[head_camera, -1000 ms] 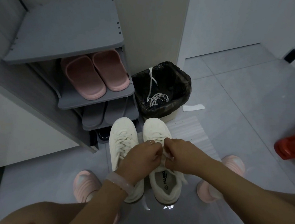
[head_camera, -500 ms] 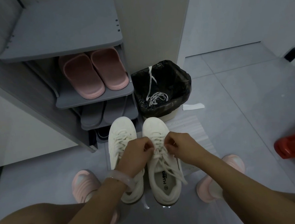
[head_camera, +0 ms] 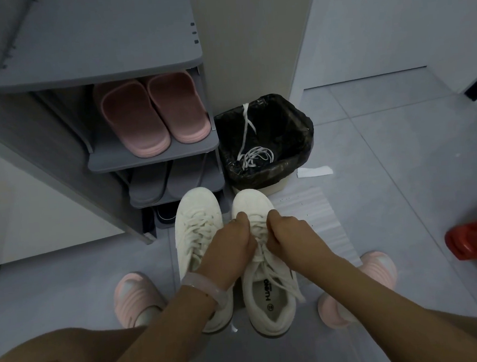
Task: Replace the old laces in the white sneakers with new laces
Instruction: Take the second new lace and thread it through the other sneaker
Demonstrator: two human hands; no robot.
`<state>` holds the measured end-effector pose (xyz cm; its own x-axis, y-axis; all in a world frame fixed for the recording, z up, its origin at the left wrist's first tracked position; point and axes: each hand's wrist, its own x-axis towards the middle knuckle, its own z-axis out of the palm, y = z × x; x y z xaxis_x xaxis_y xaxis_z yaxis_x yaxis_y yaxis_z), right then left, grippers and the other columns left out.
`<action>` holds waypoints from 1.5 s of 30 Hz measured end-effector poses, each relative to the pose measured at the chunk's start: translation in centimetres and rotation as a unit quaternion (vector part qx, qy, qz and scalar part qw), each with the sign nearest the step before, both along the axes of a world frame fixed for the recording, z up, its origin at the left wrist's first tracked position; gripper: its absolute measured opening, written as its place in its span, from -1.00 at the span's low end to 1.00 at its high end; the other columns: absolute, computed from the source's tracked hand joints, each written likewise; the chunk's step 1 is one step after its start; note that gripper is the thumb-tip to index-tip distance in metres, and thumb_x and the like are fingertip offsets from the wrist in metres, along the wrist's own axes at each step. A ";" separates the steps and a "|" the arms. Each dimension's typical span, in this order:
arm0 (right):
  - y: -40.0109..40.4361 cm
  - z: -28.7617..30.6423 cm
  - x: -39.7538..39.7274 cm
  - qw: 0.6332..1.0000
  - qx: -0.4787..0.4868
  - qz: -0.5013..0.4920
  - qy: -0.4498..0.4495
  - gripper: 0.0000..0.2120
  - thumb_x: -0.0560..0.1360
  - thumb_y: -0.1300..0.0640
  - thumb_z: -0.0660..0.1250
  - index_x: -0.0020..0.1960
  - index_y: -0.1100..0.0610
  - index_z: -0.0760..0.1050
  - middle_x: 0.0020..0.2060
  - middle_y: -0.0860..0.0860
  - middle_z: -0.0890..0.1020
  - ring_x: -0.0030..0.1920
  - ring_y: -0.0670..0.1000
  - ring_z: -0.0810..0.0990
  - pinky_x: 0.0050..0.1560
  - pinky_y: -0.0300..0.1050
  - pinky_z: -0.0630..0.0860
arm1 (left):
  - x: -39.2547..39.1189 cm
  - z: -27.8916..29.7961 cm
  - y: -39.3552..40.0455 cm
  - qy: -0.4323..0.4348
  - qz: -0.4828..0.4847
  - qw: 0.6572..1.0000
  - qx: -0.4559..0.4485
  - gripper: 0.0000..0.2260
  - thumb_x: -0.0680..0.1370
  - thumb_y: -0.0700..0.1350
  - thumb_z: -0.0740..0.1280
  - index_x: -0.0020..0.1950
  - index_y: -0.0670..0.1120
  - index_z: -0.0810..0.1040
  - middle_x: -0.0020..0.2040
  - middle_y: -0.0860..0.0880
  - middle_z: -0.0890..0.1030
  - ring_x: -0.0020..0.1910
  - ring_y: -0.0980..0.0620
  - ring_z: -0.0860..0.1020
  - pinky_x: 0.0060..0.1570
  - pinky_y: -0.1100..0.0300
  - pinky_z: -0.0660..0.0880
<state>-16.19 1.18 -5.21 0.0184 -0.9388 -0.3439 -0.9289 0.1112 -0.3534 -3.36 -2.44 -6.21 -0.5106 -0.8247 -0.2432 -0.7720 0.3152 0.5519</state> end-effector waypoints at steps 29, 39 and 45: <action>-0.5 -1.0 -0.8 0.999 -0.029 -0.022 -0.034 -0.90 0.56 0.16 0.11 -0.09 0.18 0.29 -0.31 0.04 0.43 -0.30 0.09 0.44 -0.34 -0.08 0.33 | 0.3 -0.5 -0.6 0.046 0.017 0.998 0.025 -0.92 0.62 -0.16 0.08 -0.04 -0.14 0.31 -0.12 -0.20 0.55 -0.17 -0.15 0.54 -0.12 -0.04 0.45; -1.2 -1.2 -0.3 0.999 -0.026 -0.034 -0.006 -0.89 0.57 0.15 0.12 -0.04 0.18 0.36 -0.22 0.08 0.49 -0.26 0.06 0.44 -0.27 -0.09 0.37 | -0.1 -1.2 -0.7 0.033 0.032 0.999 -0.018 -0.92 0.59 -0.21 0.13 -0.01 -0.17 0.39 0.04 -0.15 0.47 -0.06 -0.05 0.45 -0.13 0.23 0.29; -1.2 -1.5 0.2 0.999 -0.033 -0.022 0.035 -0.90 0.56 0.24 0.06 -0.08 0.12 0.14 -0.23 0.07 0.41 -0.29 0.07 0.36 -0.48 -0.22 0.10 | -1.0 -1.6 -0.6 -0.009 0.046 0.998 -0.051 -0.85 0.61 -0.25 0.06 0.11 -0.27 0.35 0.11 -0.22 0.46 0.00 -0.10 0.49 -0.06 0.18 0.36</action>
<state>-15.95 -0.01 -6.75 -0.0448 -0.9589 -0.2803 -0.9462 0.1308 -0.2961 -4.34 -3.07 -7.78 -0.4272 -0.8893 -0.1633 -0.8098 0.2960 0.5066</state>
